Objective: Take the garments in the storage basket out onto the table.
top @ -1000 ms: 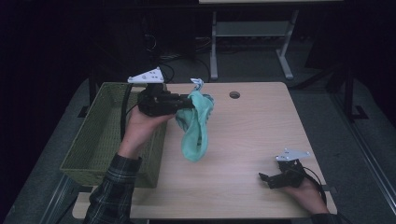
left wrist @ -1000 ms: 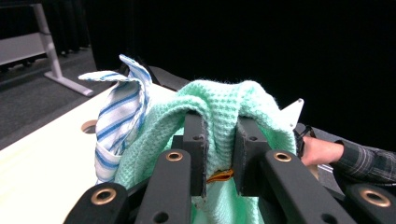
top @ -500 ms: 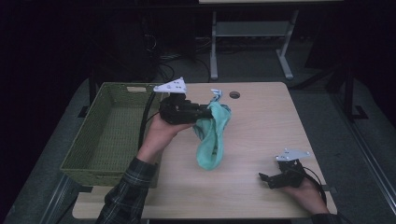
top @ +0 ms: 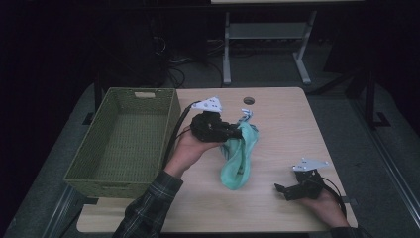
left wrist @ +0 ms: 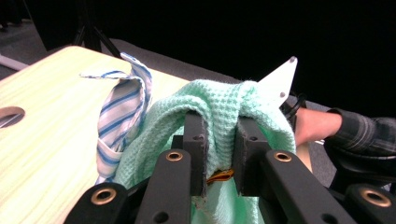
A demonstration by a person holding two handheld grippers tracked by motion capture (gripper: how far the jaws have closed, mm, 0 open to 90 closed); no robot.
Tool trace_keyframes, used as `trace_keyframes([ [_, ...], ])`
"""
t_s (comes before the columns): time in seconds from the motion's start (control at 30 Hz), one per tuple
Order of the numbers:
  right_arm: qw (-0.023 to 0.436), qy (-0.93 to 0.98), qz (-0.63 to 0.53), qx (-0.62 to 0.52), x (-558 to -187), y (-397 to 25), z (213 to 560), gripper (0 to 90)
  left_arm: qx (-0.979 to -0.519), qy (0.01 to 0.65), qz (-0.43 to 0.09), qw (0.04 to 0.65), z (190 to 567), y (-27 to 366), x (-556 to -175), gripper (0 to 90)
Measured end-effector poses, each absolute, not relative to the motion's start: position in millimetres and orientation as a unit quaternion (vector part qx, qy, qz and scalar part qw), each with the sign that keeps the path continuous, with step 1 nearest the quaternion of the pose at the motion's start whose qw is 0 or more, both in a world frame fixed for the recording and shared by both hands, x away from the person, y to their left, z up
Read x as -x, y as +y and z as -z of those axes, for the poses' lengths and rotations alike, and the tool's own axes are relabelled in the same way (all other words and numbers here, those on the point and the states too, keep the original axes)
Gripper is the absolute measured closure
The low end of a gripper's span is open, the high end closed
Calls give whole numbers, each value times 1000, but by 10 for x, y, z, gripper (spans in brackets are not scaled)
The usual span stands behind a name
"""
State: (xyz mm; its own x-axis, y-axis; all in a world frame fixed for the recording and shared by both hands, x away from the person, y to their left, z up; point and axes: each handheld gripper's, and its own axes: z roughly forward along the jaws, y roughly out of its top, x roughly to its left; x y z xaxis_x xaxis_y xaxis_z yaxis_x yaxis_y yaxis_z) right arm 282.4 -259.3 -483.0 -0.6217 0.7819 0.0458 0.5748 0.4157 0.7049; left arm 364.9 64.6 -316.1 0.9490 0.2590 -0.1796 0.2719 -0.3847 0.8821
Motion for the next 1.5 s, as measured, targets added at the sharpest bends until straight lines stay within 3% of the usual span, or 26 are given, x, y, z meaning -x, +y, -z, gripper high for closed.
trace_keyframes([
  [0.87,147,829,-351,-408,-2824,-2595,4829,20,-864,166,44,472,4015,289,-3724,771],
  [1.33,147,830,-351,-408,-2825,-2595,4829,20,-899,176,30,400,4442,209,-3754,751],
  [1.43,147,830,-351,-408,-2825,-2596,4829,20,-901,175,26,395,4465,197,-3750,713],
  [1.5,147,830,-351,-408,-2825,-2595,4829,20,-900,178,17,397,4414,214,-3745,629],
])
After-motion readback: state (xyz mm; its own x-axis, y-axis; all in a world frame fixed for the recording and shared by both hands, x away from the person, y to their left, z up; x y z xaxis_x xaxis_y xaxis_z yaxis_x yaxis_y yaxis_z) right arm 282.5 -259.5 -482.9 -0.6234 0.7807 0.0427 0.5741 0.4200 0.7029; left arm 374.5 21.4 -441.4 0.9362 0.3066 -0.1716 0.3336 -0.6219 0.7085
